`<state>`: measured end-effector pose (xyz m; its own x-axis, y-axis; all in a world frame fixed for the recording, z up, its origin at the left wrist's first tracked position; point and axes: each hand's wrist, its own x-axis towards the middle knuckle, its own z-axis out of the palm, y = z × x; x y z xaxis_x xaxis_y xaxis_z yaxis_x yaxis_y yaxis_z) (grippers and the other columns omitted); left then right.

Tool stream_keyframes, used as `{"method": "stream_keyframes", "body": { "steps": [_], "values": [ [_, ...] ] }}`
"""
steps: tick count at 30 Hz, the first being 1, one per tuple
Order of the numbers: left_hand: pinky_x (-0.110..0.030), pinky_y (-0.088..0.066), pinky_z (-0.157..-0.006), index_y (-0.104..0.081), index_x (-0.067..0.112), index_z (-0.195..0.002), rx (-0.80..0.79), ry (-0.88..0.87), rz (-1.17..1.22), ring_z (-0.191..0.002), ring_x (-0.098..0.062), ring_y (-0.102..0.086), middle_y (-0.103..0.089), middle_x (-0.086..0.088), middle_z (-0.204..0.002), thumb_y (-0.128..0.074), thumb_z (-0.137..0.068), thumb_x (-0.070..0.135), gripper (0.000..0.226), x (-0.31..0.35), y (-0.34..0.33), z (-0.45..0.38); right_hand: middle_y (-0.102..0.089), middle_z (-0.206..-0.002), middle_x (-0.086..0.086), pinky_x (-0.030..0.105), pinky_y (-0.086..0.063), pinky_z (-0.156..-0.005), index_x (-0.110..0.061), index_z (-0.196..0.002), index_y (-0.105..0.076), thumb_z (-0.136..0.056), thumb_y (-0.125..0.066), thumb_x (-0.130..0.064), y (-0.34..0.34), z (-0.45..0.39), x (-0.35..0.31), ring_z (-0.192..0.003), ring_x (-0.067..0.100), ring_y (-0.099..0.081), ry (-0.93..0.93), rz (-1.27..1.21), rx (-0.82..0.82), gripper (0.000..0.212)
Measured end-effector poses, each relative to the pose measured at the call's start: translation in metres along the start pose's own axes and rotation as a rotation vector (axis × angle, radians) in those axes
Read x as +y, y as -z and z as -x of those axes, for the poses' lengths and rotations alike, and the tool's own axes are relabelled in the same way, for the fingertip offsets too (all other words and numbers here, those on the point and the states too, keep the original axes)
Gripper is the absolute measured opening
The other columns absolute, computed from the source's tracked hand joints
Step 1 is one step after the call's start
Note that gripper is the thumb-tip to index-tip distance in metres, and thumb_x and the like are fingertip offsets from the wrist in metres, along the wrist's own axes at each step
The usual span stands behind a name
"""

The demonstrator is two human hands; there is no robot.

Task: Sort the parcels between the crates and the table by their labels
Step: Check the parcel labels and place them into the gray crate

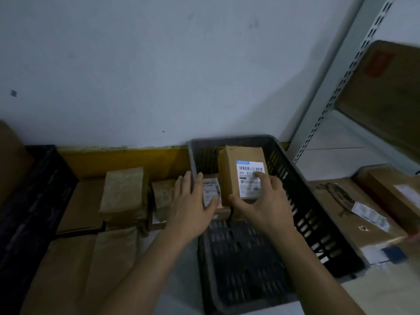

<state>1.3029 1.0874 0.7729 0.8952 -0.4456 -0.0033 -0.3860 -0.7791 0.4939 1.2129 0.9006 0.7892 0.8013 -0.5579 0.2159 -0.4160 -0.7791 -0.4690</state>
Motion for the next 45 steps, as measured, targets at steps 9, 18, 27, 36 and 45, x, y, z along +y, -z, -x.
{"method": "stream_keyframes", "body": {
  "steps": [9, 18, 27, 36, 45],
  "values": [
    [-0.053, 0.006, -0.129, 0.013, 0.022, -0.169, -0.074, 0.112, -0.196, -0.161, -0.024, 0.026, 0.029, -0.001, -0.175, -0.029, -0.093, 0.088, 0.110, 0.007, -0.040, -0.022, -0.038, -0.155, 0.017, 0.050, -0.050, -0.109, -0.027, -0.161, -0.031, -0.080, -0.060, -0.089, -0.083, -0.088, 0.013, -0.142, 0.039, -0.043, 0.073, 0.068, -0.270, 0.105],
    [-0.057, 0.005, -0.131, 0.024, 0.023, -0.166, -0.009, 0.234, -0.226, -0.160, -0.026, 0.030, 0.031, -0.003, -0.174, -0.037, -0.093, 0.084, 0.112, 0.011, -0.050, -0.019, -0.031, -0.149, 0.022, 0.050, -0.050, -0.098, -0.025, -0.163, -0.022, -0.085, -0.049, -0.091, -0.161, -0.109, -0.006, -0.135, 0.042, -0.041, 0.064, 0.184, -0.394, 0.106],
    [-0.059, 0.011, -0.130, 0.024, 0.025, -0.165, 0.032, 0.282, -0.229, -0.159, -0.028, 0.032, 0.031, -0.005, -0.173, -0.038, -0.095, 0.080, 0.108, 0.009, -0.053, -0.017, -0.016, -0.165, 0.029, 0.065, -0.026, -0.117, -0.025, -0.171, 0.001, -0.083, -0.007, -0.099, -0.196, -0.097, 0.005, -0.151, 0.048, -0.022, 0.100, 0.405, -0.444, 0.115],
    [-0.061, 0.007, -0.130, 0.019, 0.029, -0.167, 0.028, 0.297, -0.165, -0.162, -0.028, 0.023, 0.021, -0.006, -0.177, -0.031, -0.097, 0.081, 0.101, 0.005, -0.051, -0.017, 0.015, -0.178, 0.016, 0.072, -0.008, -0.125, -0.028, -0.170, 0.016, -0.086, 0.003, -0.094, -0.165, -0.110, 0.007, -0.163, 0.045, 0.007, 0.182, 0.476, -0.470, 0.108],
    [-0.061, -0.002, -0.130, 0.000, 0.029, -0.170, 0.157, 0.438, -0.238, -0.164, -0.032, 0.006, 0.005, -0.010, -0.179, -0.028, -0.101, 0.076, 0.088, -0.062, -0.010, 0.023, 0.006, -0.180, 0.011, 0.064, -0.008, -0.131, -0.030, -0.172, -0.011, -0.092, -0.001, -0.093, -0.111, -0.096, -0.049, -0.165, 0.037, 0.007, 0.308, 0.151, -0.213, 0.103]
  ]
}}
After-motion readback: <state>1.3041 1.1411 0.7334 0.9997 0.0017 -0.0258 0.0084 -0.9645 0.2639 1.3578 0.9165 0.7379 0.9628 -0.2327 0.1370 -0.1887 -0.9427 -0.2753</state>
